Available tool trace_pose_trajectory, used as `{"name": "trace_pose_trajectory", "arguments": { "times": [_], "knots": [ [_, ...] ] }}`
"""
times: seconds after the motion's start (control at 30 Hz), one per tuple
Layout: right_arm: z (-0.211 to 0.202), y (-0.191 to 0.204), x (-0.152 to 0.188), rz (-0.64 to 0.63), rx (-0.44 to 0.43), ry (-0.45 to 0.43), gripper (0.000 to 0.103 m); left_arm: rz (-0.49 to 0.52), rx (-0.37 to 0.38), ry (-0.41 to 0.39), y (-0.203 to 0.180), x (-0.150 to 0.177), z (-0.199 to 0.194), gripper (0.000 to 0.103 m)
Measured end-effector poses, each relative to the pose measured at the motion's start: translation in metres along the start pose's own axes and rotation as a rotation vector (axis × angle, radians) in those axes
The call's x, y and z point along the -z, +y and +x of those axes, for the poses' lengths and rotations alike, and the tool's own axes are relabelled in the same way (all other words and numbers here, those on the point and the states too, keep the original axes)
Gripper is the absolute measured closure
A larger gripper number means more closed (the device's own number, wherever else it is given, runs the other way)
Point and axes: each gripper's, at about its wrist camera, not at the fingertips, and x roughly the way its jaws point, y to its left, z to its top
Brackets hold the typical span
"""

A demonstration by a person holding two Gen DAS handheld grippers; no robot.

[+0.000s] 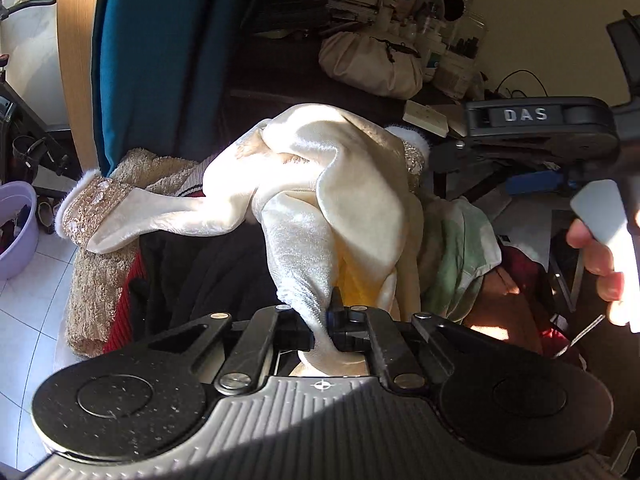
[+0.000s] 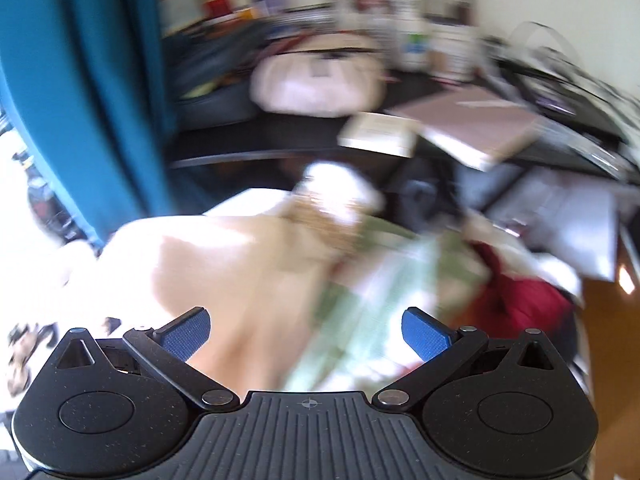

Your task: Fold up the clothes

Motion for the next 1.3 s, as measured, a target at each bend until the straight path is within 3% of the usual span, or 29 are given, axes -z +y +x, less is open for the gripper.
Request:
{"name": "trace_pose_trajectory", "arguments": {
  "times": [0.23,0.27,0.3,0.33,0.37,0.4,0.5,0.6,0.73,0.97,1.03,1.2,1.3],
  "knots": [
    [0.063,0.078,-0.025,-0.190,-0.123,0.083,0.001,-0.033,-0.061,-0.017,-0.009,0.007,-0.018,0.097],
    [0.068,0.083,-0.026,-0.213,-0.137,0.097,0.011,-0.037,-0.069,-0.018,-0.010,0.008,-0.020,0.097],
    [0.071,0.083,-0.027,-0.223,-0.139,0.111,0.041,-0.053,-0.076,-0.022,-0.008,0.006,-0.021,0.097],
    [0.072,0.082,-0.029,-0.230,-0.139,0.125,0.057,-0.070,-0.083,-0.027,-0.007,0.005,-0.023,0.097],
    [0.070,0.074,-0.032,-0.199,-0.153,0.132,0.082,-0.086,-0.089,-0.033,-0.005,0.003,-0.024,0.097],
    [0.064,0.061,-0.036,-0.140,-0.176,0.127,0.090,-0.099,-0.094,-0.045,-0.004,0.000,-0.027,0.097],
    [0.025,0.008,-0.047,0.031,-0.235,0.074,0.092,-0.131,-0.091,-0.090,0.000,-0.013,-0.041,0.097],
    [-0.029,-0.037,-0.052,0.092,-0.282,0.020,0.093,-0.128,-0.060,-0.160,-0.002,-0.033,-0.064,0.097],
    [-0.102,-0.073,-0.052,0.133,-0.305,-0.106,0.094,-0.093,-0.002,-0.291,-0.017,-0.062,-0.103,0.097],
    [-0.195,-0.135,-0.039,0.353,-0.347,-0.284,0.095,-0.185,0.055,-0.514,-0.026,-0.098,-0.158,0.097],
    [-0.207,-0.151,-0.032,0.370,-0.303,-0.320,0.095,-0.203,0.050,-0.511,-0.020,-0.100,-0.159,0.097],
    [-0.189,-0.186,-0.016,0.493,-0.268,-0.248,0.095,-0.246,-0.022,-0.453,-0.009,-0.096,-0.143,0.097],
    [-0.191,-0.176,-0.022,0.446,-0.283,-0.278,0.095,-0.229,-0.035,-0.464,-0.004,-0.109,-0.146,0.097]
  ]
}}
